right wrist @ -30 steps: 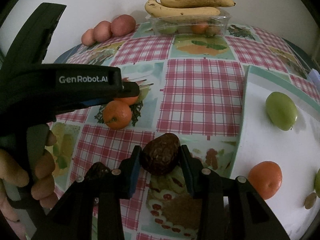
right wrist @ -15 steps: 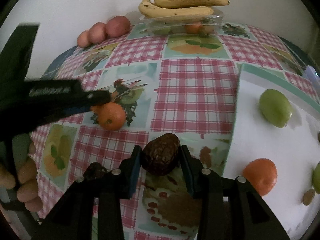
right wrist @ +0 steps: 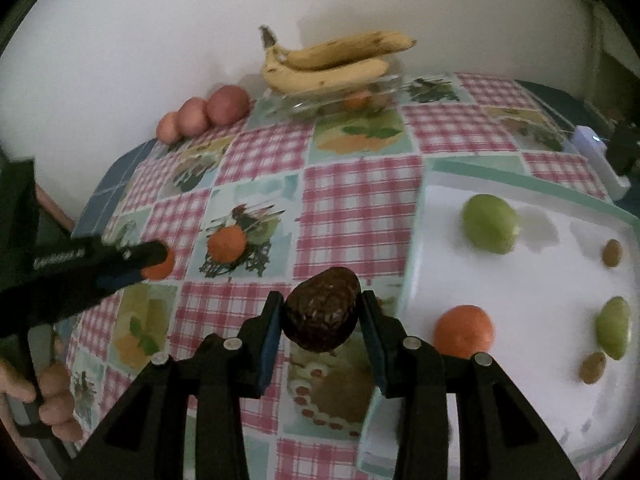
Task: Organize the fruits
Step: 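Carry the avocado and orange into the white tray and open both tools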
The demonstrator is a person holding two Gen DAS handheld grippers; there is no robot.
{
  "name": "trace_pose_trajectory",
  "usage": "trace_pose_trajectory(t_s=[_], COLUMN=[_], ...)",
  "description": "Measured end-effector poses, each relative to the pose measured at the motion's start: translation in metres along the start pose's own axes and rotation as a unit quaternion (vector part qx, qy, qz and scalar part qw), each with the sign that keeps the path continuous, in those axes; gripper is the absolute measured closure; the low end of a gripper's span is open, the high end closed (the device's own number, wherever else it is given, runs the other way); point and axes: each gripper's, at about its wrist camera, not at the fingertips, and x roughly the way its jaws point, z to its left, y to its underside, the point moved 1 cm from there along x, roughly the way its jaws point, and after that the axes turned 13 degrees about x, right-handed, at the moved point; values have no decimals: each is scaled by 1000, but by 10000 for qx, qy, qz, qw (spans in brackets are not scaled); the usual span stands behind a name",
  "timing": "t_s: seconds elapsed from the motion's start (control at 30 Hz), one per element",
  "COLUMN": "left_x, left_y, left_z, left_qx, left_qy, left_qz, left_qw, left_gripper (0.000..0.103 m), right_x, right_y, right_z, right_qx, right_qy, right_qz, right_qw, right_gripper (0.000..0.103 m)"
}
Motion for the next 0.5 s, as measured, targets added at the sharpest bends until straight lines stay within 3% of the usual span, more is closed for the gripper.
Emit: trace_pose_trajectory(t_s=[0.23,0.5], left_x=[-12,-11], left_y=[13,23], left_z=[-22,-79], left_qx=[238,919], left_qy=[136,378], left_qz=[-38,-14], left_qw=[9996,9951], left_gripper=[67,67], right_x=[-25,-41], right_y=[-8,-11], right_z=[-45,-109], right_qx=[603,1317], right_qy=[450,1095], right_qz=[-341,-353], right_qw=[9966,9846], right_gripper=[63,63])
